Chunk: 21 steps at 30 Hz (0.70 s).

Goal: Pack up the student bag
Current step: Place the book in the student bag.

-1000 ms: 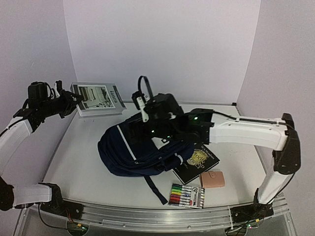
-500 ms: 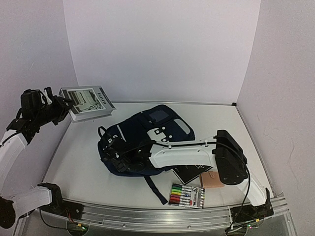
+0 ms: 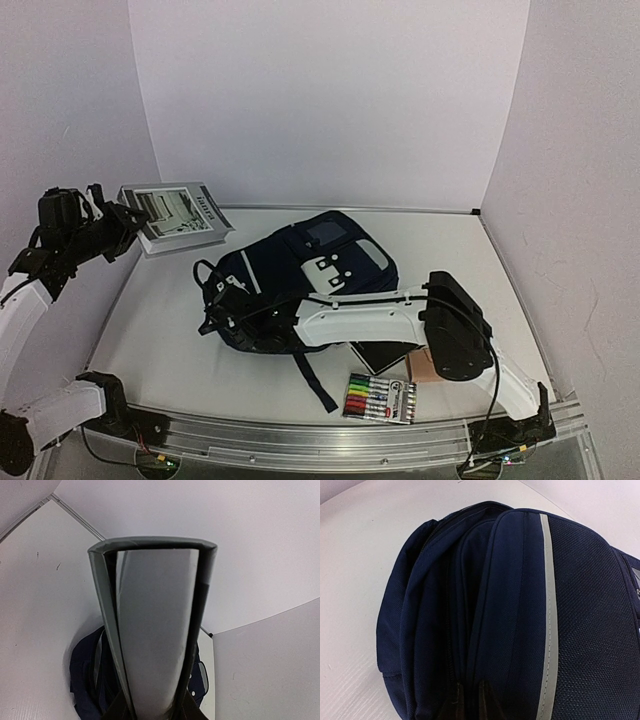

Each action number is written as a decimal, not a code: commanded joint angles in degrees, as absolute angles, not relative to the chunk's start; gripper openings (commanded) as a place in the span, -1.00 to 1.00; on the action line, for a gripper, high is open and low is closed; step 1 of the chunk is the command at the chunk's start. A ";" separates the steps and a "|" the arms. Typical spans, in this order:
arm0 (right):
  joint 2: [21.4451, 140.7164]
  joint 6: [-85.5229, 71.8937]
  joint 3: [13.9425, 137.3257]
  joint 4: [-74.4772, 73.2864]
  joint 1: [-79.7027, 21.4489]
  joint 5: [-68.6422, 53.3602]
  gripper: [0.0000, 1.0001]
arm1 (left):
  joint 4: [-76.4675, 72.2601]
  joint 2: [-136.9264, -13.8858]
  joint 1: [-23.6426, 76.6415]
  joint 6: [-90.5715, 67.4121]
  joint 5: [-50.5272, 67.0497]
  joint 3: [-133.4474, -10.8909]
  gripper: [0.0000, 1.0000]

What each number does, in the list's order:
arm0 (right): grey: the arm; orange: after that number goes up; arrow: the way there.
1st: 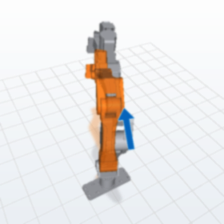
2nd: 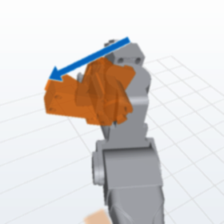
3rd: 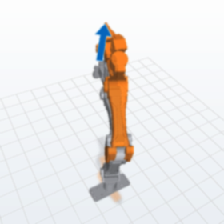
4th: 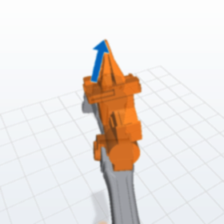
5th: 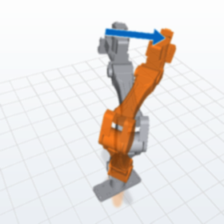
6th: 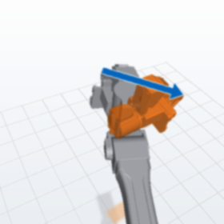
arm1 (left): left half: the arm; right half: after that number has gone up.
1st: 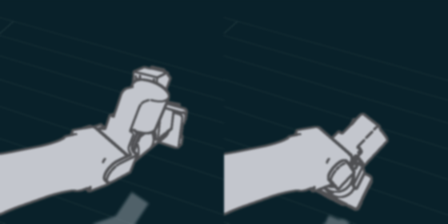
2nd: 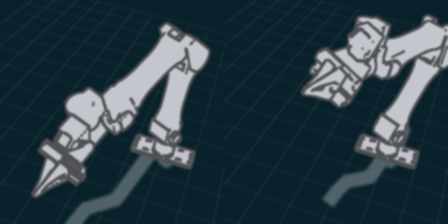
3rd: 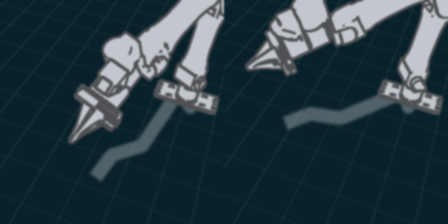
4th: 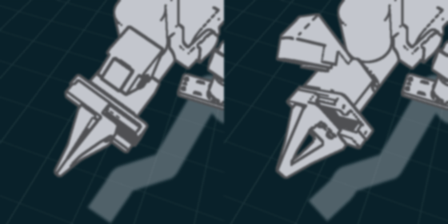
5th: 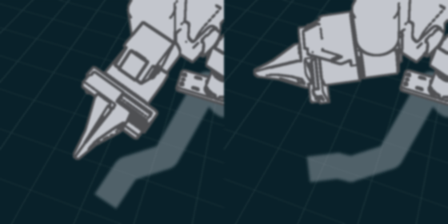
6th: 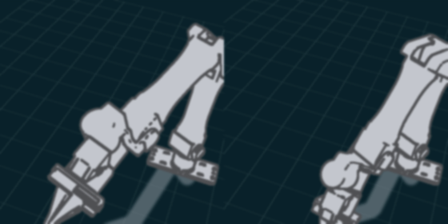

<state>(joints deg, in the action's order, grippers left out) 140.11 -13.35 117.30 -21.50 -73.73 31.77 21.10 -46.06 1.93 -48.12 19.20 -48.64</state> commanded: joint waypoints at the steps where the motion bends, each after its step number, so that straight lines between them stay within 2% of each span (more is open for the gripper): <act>1: 136.73 -15.30 118.39 -23.33 -70.82 32.70 -1.00 | 21.04 -42.32 1.76 -48.95 18.39 -48.58 -0.56; 10: 125.66 -17.58 115.65 -20.77 -68.73 29.80 -1.00 | 22.61 -41.57 1.76 -49.36 17.72 -51.33 -0.56; 21: 115.94 -22.29 107.38 -18.33 -62.32 29.60 -1.00 | 29.68 -35.46 1.76 -49.05 10.28 -54.92 -0.58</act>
